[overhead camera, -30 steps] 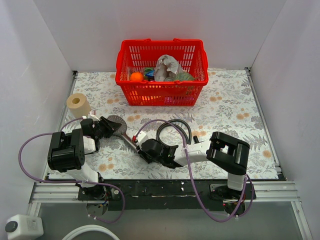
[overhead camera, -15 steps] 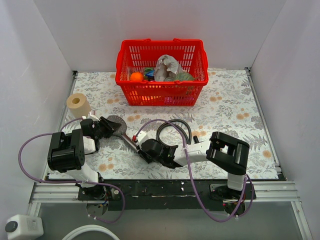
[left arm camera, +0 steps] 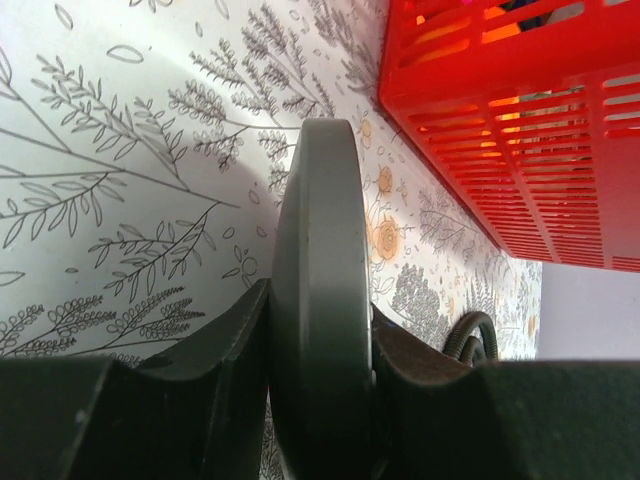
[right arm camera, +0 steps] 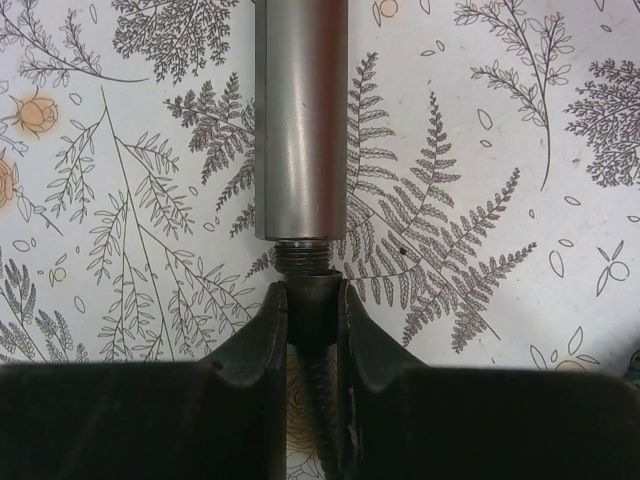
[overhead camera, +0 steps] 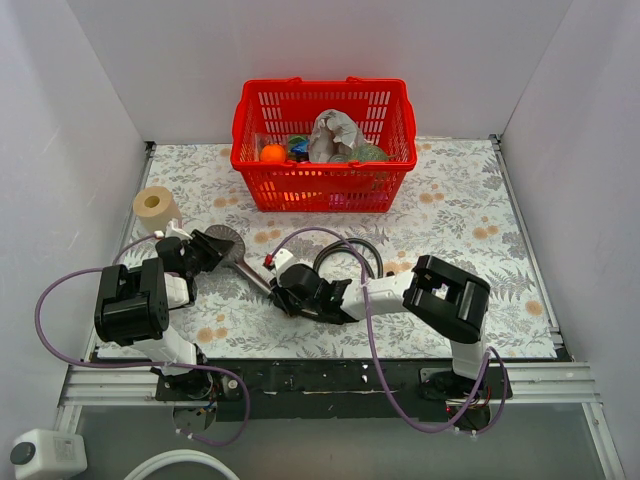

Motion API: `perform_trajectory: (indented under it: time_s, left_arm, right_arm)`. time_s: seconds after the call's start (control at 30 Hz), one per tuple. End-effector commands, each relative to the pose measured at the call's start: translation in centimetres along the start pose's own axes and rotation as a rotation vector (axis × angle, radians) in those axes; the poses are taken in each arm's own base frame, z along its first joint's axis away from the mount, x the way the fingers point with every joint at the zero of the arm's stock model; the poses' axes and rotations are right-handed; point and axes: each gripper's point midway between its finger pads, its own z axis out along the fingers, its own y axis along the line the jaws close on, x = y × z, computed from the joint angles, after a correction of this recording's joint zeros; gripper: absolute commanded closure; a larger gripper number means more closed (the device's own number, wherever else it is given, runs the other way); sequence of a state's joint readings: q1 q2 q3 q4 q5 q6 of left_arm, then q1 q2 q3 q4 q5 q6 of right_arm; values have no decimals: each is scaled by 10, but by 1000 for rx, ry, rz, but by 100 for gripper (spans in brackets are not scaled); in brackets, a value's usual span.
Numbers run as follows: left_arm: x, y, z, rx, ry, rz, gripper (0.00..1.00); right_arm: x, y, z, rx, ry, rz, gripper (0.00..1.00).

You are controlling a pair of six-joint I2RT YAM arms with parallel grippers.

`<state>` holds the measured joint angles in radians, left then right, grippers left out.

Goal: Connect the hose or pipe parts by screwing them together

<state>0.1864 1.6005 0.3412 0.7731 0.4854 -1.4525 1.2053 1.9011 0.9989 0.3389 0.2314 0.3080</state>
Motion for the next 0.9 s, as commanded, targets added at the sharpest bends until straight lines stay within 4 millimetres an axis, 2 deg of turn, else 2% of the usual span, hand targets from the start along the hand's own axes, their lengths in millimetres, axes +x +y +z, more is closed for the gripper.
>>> perform_trajectory:
  time_s: [0.0, 0.2, 0.23, 0.3, 0.37, 0.5, 0.63, 0.67, 0.7, 0.87]
  left_arm:
    - [31, -28, -11, 133, 147, -7, 100]
    - [38, -47, -16, 216, 195, 11, 100]
    - [41, -47, -18, 214, 208, 8, 100]
    - [46, -45, -21, 212, 231, 15, 100]
    - [53, -43, -23, 210, 257, 21, 100]
    - [64, -36, -28, 188, 307, 19, 100]
    - [68, -36, -32, 186, 306, 47, 100]
    - [69, -36, -32, 184, 310, 45, 100]
    - [68, -34, -31, 179, 305, 47, 100]
    - [71, -26, -29, 160, 304, 62, 100]
  right_arm:
    - [-71, 1, 10, -12, -202, 102, 99]
    - [-76, -8, 8, -2, -231, 163, 99]
    - [-73, -9, 6, 2, -232, 168, 99]
    - [-81, -21, 2, 50, -276, 209, 99]
    - [-81, -27, 0, 55, -291, 247, 99]
    - [-83, -34, 3, 95, -303, 314, 99]
    - [-80, -36, 10, 109, -284, 363, 99]
    - [-83, -33, 12, 100, -282, 367, 95]
    - [-83, -33, 13, 103, -279, 357, 86]
    - [-86, -31, 7, 82, -289, 326, 73]
